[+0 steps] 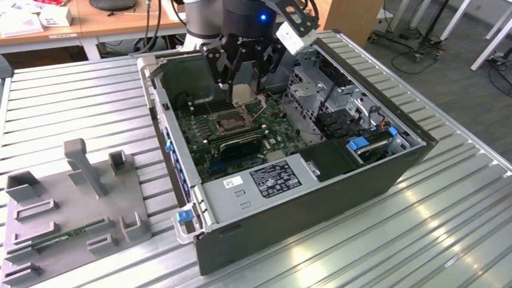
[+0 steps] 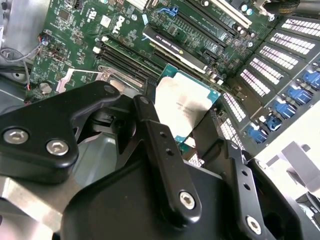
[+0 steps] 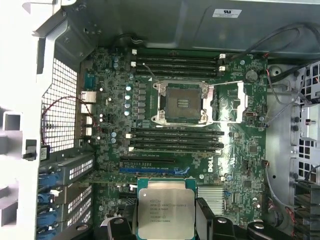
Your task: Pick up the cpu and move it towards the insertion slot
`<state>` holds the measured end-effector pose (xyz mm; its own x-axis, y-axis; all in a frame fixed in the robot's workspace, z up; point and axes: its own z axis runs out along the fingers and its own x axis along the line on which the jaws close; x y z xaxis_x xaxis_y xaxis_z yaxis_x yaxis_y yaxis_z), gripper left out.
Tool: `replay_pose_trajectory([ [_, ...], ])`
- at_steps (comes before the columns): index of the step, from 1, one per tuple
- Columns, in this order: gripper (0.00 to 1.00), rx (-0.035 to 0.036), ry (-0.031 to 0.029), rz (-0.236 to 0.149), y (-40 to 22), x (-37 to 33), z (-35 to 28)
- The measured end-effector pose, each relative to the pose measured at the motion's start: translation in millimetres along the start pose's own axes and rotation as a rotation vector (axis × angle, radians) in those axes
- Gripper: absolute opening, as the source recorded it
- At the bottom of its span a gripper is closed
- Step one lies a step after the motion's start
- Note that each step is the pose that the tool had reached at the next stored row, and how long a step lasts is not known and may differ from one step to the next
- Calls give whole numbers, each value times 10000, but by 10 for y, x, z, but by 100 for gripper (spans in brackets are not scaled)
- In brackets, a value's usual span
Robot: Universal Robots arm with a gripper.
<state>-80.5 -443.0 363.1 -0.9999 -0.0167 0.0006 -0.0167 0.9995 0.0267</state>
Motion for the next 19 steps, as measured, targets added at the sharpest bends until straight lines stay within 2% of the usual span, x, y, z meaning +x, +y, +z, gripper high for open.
replay_pose_trajectory([
  [7,55,0,0,-1,42,-1,7],
  [19,55,-1,0,0,64,-2,16],
])
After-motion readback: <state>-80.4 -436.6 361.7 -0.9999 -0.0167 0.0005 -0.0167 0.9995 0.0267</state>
